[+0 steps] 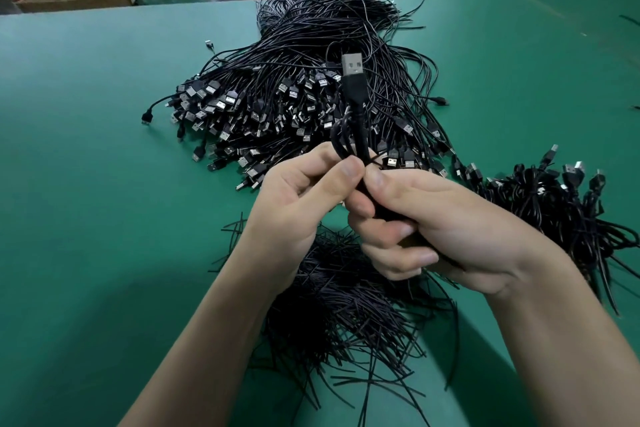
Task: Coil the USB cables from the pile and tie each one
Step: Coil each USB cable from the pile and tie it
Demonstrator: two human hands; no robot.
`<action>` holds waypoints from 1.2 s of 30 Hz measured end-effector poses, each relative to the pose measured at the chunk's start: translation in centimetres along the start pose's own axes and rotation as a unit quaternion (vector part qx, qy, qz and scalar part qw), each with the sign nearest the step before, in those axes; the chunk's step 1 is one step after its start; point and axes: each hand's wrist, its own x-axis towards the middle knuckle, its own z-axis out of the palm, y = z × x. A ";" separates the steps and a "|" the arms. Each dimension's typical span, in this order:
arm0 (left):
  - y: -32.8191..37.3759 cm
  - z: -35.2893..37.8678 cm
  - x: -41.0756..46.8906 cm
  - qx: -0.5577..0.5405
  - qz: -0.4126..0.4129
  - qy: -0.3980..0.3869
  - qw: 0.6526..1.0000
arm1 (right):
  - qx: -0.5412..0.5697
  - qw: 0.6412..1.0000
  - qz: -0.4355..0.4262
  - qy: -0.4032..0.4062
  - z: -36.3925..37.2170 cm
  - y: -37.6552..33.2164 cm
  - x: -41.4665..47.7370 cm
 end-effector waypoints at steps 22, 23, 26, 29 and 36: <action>1.6 -1.8 0.0 0.106 -0.071 -0.023 0.992 | -0.559 0.684 -0.344 0.319 -0.4 1.0 1.1; 1.6 -1.8 0.0 0.106 -0.075 -0.024 0.991 | -0.556 0.686 -0.346 0.317 -0.3 1.1 1.1; 1.7 -1.7 -0.1 0.110 -0.082 -0.021 0.990 | -0.489 0.740 -0.319 0.335 0.1 1.2 1.2; 1.8 -1.0 -0.1 0.146 -0.012 0.010 0.989 | -0.332 0.821 -0.303 0.352 0.8 1.1 1.5; 1.3 0.1 -0.4 0.421 0.278 0.155 0.849 | 0.043 0.918 -0.225 0.325 2.0 1.2 2.1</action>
